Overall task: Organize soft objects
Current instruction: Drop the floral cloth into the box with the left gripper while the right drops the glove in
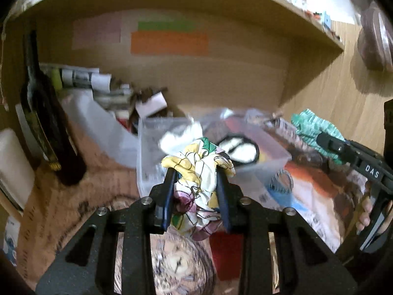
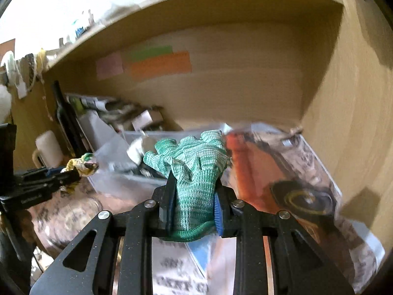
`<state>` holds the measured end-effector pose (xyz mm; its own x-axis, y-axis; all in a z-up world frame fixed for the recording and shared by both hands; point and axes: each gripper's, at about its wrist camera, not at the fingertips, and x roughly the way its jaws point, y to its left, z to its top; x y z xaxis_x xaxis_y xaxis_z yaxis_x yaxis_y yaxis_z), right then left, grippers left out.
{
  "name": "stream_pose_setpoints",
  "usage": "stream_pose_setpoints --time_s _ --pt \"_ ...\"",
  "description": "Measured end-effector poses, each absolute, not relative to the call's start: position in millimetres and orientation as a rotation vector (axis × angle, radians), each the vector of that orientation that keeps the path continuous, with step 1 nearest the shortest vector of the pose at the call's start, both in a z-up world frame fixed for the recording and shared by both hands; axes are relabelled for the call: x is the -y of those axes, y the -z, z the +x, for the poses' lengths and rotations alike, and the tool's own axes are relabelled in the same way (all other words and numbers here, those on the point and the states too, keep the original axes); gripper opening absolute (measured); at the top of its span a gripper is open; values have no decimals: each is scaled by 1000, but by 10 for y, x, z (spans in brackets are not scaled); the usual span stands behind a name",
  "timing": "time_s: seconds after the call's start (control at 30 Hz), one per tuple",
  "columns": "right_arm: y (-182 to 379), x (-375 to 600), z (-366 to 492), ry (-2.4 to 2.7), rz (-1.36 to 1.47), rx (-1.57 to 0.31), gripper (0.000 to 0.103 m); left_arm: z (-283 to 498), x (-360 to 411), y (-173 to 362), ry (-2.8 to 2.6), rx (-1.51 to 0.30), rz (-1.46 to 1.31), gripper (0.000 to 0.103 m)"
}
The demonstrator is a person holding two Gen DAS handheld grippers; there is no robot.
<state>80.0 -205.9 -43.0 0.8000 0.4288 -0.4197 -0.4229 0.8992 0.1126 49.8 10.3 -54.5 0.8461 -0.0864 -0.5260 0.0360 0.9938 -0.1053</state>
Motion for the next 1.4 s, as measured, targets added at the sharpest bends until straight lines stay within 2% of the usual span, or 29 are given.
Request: stream_pose_setpoints --time_s 0.4,1.03,1.1,1.17,1.23,1.4 --pt "300 1505 1234 -551 -11 -426 23 1025 -203 414 -1 -549 -85 32" --pt "902 1133 1965 -537 -71 -686 25 1710 -141 973 43 -735 -74 32" --pt "917 1128 1968 -529 -77 -689 25 1720 -140 999 47 -748 -73 37" --pt "927 1123 1968 -516 -87 -690 25 1709 -151 1008 45 -750 -78 49" --pt "924 1110 1962 -509 -97 -690 27 1678 -167 994 40 -741 -83 53" --pt "846 1135 1896 -490 -109 -655 50 1539 -176 885 38 -704 -82 61"
